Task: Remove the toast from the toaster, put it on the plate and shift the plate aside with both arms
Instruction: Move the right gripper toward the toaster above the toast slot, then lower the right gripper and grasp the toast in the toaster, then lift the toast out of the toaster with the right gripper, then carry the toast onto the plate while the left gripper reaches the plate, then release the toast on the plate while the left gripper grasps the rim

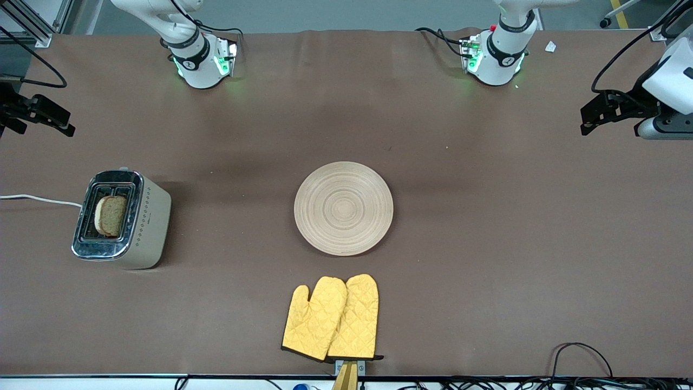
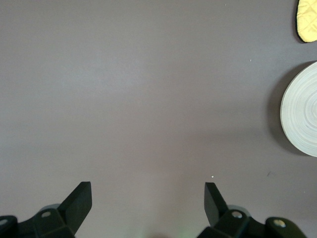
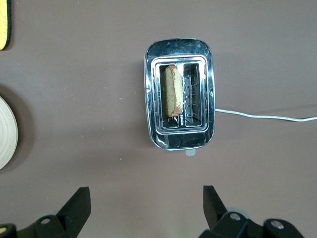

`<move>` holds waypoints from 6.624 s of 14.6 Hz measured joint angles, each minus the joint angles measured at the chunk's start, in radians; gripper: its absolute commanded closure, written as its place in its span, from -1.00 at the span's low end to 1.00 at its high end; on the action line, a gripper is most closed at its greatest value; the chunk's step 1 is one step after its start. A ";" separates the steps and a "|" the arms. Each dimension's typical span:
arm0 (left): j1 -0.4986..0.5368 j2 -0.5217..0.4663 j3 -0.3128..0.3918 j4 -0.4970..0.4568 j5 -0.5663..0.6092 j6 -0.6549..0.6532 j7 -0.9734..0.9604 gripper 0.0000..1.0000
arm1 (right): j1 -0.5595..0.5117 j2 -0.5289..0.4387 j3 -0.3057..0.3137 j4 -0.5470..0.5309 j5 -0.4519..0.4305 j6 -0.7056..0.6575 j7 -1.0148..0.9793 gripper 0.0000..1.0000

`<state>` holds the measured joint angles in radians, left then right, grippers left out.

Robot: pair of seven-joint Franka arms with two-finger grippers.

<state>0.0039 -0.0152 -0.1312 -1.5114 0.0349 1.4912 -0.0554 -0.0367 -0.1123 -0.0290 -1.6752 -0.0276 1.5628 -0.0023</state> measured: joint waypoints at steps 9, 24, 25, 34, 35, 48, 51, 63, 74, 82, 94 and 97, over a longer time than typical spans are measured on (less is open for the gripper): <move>0.002 0.000 0.001 0.026 0.000 -0.002 0.000 -1.00 | 0.000 0.002 0.000 -0.014 0.006 0.003 -0.008 -1.00; -0.002 0.012 -0.001 0.026 -0.002 -0.004 0.000 -1.00 | -0.122 0.277 -0.001 -0.229 0.056 0.524 -0.246 -0.96; -0.002 0.012 -0.002 0.026 -0.002 -0.004 0.000 -1.00 | -0.120 0.290 0.002 -0.230 0.056 0.542 -0.246 -0.68; -0.004 0.014 -0.007 0.026 -0.002 -0.004 0.000 -1.00 | -0.090 0.338 0.007 -0.231 0.063 0.570 -0.199 0.99; -0.004 0.017 -0.007 0.026 -0.002 -0.004 0.000 -1.00 | -0.090 0.338 0.008 -0.230 0.063 0.570 -0.197 0.99; -0.007 0.023 -0.012 0.026 -0.002 -0.004 0.000 -1.00 | 0.189 0.333 0.022 0.051 0.144 0.177 0.211 0.99; -0.006 0.023 -0.011 0.026 -0.004 -0.004 0.000 -1.00 | 0.329 0.337 0.024 0.029 0.319 0.213 0.397 0.99; 0.001 0.186 -0.003 0.025 -0.347 0.150 0.000 -1.00 | 0.753 0.448 0.014 -0.146 0.513 0.848 0.589 0.99; -0.039 0.558 -0.031 0.024 -0.634 0.476 0.201 -1.00 | 0.674 0.648 -0.003 -0.112 0.533 0.951 0.320 0.99; -0.057 0.771 -0.110 0.022 -0.871 0.549 0.496 -0.52 | 0.627 0.621 -0.016 -0.159 0.533 0.879 0.198 0.02; -0.082 0.883 -0.155 -0.027 -1.014 0.549 0.608 0.00 | 0.610 0.535 -0.173 -0.136 0.502 0.605 0.167 -1.00; -0.082 0.883 -0.155 -0.069 -1.014 0.549 0.656 0.14 | 0.604 0.496 -0.293 0.003 0.335 0.349 0.166 -1.00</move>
<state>-0.0782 0.8680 -0.2865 -1.5803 -0.9788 2.0397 0.6007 0.5677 0.3836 -0.3223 -1.6723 0.3070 1.9116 0.1632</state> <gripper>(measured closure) 0.511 0.000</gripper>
